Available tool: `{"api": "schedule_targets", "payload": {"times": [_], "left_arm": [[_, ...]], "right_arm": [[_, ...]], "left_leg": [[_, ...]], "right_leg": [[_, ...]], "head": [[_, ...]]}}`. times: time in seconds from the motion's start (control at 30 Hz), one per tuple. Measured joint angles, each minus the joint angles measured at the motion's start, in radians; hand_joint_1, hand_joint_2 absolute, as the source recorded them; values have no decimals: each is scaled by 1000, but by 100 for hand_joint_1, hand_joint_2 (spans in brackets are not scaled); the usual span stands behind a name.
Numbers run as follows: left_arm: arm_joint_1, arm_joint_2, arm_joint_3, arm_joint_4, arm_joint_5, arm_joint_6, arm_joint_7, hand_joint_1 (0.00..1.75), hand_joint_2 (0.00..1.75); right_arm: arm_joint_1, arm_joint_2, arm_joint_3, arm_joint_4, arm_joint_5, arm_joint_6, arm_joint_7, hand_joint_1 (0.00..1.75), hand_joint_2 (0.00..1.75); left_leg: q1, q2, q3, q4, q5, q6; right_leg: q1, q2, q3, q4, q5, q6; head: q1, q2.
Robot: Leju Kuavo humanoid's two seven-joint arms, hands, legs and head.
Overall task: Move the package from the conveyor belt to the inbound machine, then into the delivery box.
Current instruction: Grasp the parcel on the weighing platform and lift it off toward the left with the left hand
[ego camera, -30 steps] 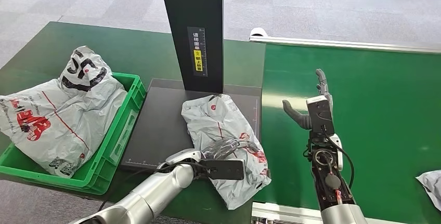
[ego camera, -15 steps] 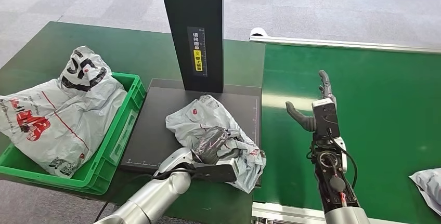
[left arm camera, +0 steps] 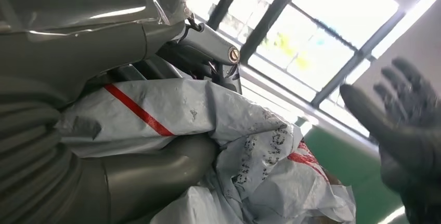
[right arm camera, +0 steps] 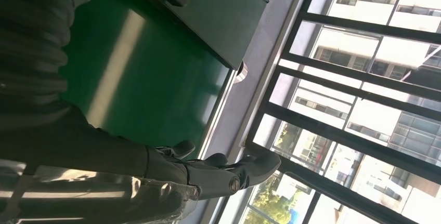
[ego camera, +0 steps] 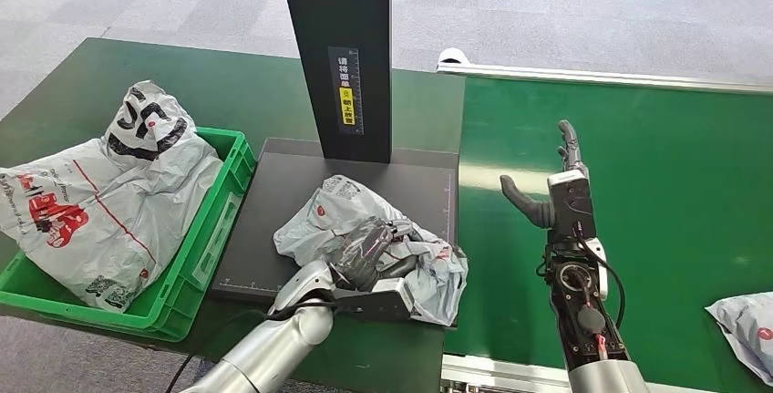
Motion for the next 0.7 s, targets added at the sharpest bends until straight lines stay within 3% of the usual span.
{"api": "schedule_targets", "payload": {"times": [0.17, 0.37, 0.5, 0.7], "left_arm": [[15, 5, -3, -63, 107, 146, -19, 175, 175], [27, 35, -58, -199, 234, 384, -22, 175, 175], [73, 29, -5, -383, 173, 409, -23, 175, 175], [132, -27, 153, -655, 204, 414, -23, 175, 175]], "right_arm": [[-20, -1, 8, 15, -18, -1, -7, 0, 175], [-32, -6, 27, 37, -52, -14, -18, 0, 175], [-31, -14, 40, 48, -76, -31, -30, 0, 175], [-18, -28, 51, 58, -103, -56, -48, 0, 175]], "left_leg": [[0, 0, 0, 0, 0, 0], [0, 0, 0, 0, 0, 0], [0, 0, -1, 0, 0, 0], [0, 0, -1, 0, 0, 0]], "right_leg": [[0, 0, 0, 0, 0, 0], [0, 0, 0, 0, 0, 0], [0, 0, -1, 0, 0, 0], [0, 0, -1, 0, 0, 0]], "head": [[0, 0], [0, 0], [0, 0], [0, 0]]}}
